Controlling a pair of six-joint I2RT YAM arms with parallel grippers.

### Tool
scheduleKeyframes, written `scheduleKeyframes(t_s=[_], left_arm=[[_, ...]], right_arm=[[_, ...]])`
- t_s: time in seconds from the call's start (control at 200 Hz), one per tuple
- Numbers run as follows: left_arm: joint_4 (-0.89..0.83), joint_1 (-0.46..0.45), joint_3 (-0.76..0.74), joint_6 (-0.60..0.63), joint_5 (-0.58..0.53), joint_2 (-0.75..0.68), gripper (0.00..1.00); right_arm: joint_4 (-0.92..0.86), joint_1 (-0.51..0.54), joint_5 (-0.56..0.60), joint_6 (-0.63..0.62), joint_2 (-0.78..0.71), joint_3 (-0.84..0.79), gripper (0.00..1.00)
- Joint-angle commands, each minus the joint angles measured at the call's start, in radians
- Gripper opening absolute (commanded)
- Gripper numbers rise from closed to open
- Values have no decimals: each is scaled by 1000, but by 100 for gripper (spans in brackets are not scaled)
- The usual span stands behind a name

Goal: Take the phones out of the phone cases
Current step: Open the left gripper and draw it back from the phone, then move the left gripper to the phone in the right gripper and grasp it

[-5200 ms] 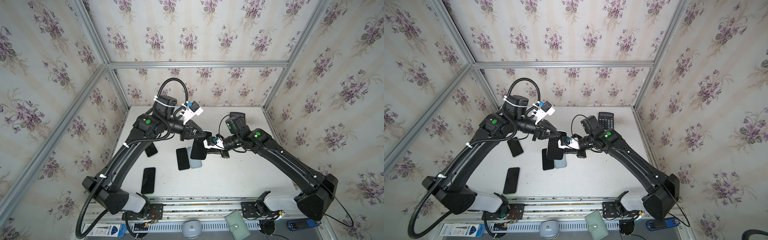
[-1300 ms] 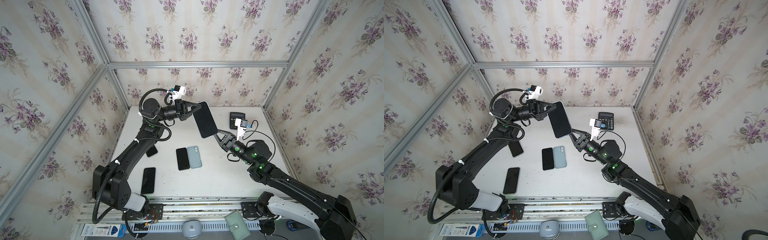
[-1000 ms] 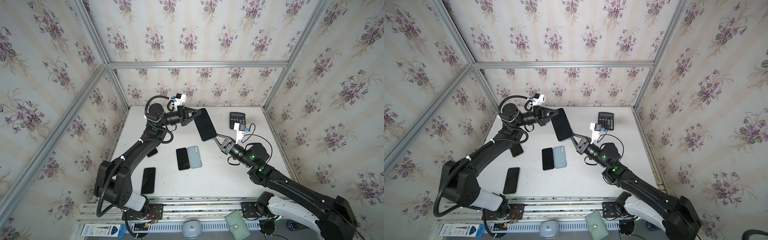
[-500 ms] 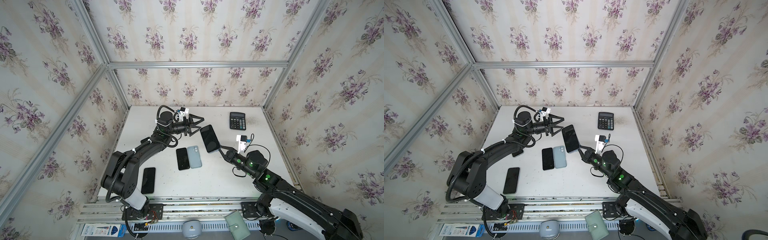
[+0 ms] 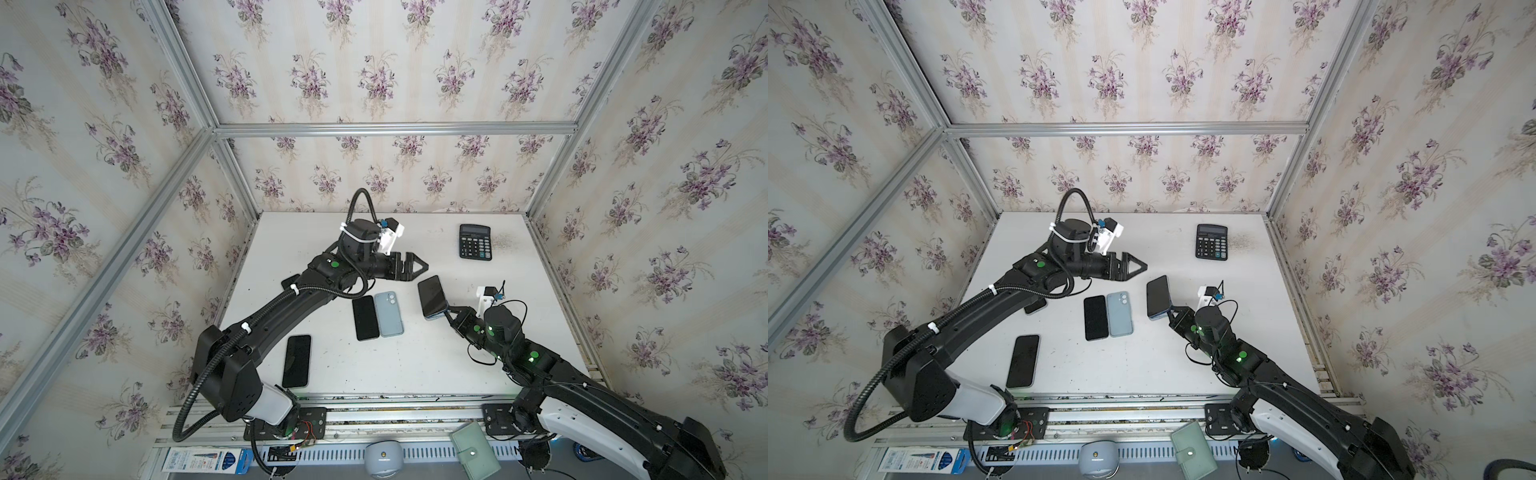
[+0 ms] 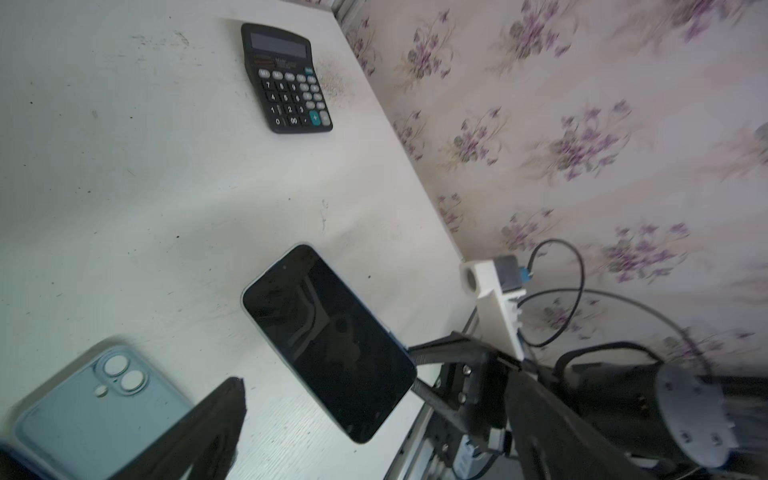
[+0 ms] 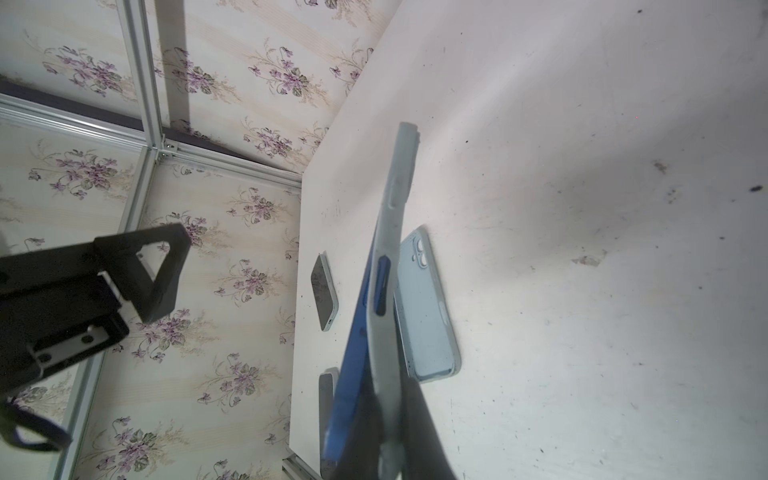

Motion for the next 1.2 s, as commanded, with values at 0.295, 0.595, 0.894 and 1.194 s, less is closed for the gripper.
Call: scheduleKeyframes(t_s=[0.295, 0.595, 0.894, 1.194], left_arm=[[-175, -208, 3, 340, -266, 25, 100], [-195, -259, 64, 367, -312, 121, 98], [-205, -277, 107, 384, -304, 190, 94], [-227, -299, 139, 399, -370, 253, 91]], right_arm=[[10, -7, -1, 70, 2, 2, 0], [19, -8, -17, 86, -2, -1, 0], [34, -8, -17, 102, -13, -11, 0], [32, -7, -21, 110, -26, -16, 0]])
